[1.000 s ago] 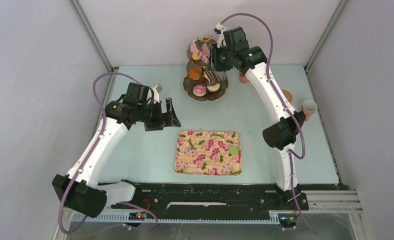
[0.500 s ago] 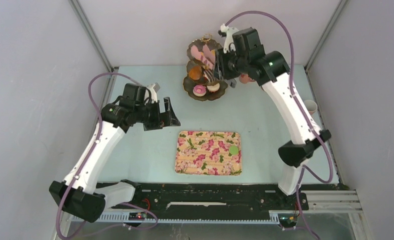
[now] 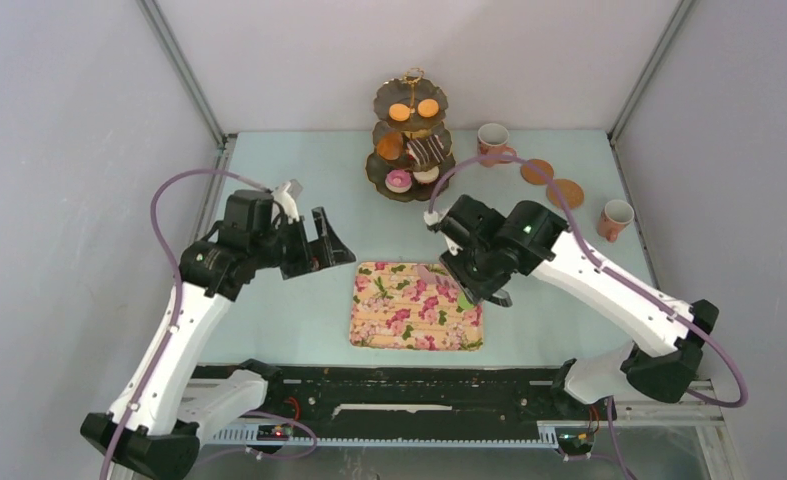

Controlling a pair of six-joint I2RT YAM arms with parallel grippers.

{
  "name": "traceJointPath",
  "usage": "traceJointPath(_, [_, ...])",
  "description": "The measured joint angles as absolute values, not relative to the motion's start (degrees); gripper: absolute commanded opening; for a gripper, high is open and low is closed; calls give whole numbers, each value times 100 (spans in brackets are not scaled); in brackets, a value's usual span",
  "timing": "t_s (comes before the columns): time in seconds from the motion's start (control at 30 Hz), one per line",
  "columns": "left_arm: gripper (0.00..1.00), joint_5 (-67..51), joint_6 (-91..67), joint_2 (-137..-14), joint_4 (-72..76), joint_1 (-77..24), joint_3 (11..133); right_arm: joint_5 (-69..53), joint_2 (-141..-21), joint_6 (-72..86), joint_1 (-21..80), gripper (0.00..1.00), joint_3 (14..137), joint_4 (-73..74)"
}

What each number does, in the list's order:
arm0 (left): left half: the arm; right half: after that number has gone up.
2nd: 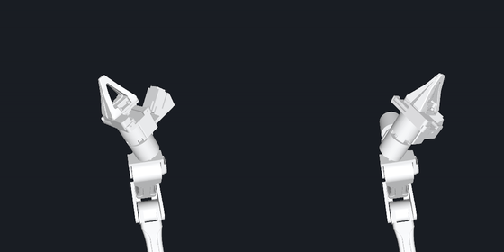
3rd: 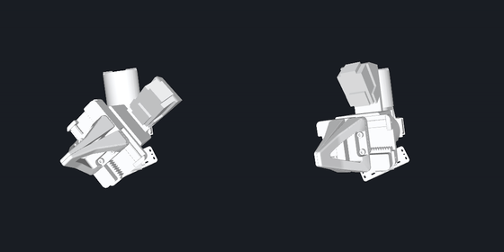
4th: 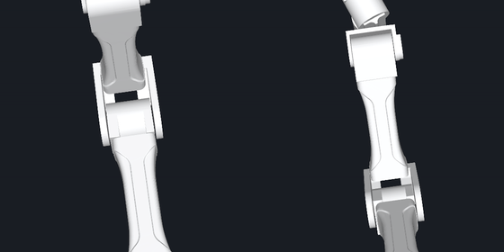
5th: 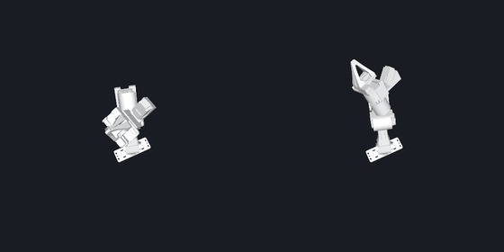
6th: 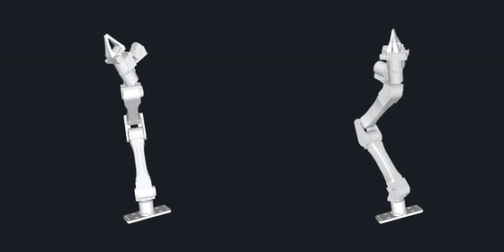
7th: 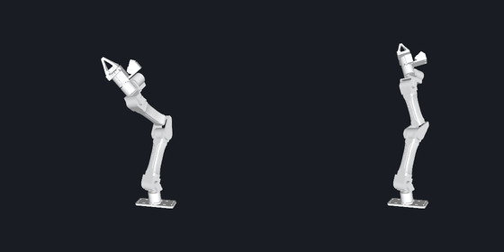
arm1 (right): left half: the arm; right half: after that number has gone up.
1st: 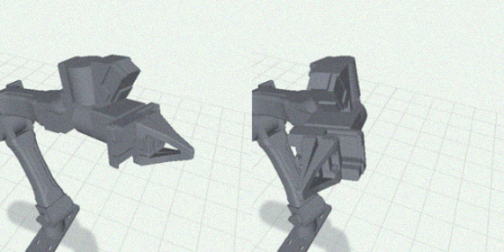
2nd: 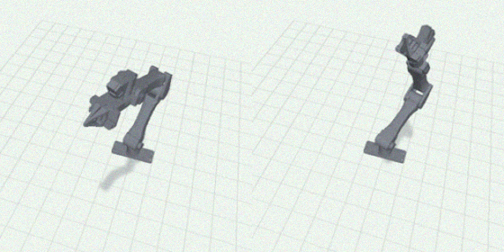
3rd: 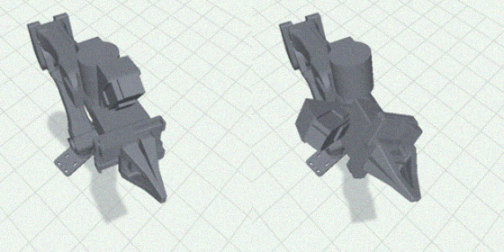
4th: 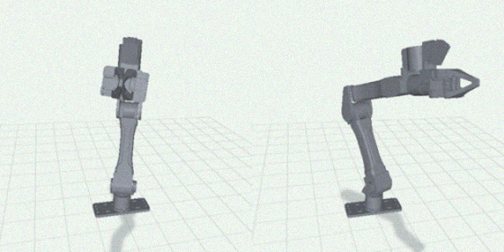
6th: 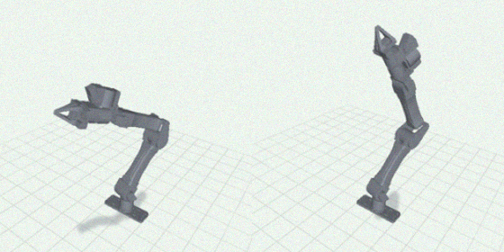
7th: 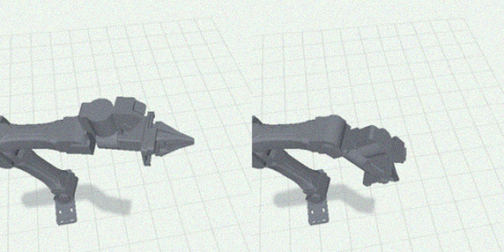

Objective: Serve the afternoon tea

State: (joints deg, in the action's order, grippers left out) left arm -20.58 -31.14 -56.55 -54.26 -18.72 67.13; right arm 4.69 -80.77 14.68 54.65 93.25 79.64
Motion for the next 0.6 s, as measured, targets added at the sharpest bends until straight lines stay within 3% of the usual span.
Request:
traceJointPath(0.27, [98, -2187, -3793, -4871, -5247, -1890, 5988, 473, -8425, 2051, 5288, 38, 8567, 8521])
traceJointPath(0.6, [98, -2165, -4069, -4722, -5166, -1988, 5966, 106, -8770, 2150, 4589, 40, 8296, 8335])
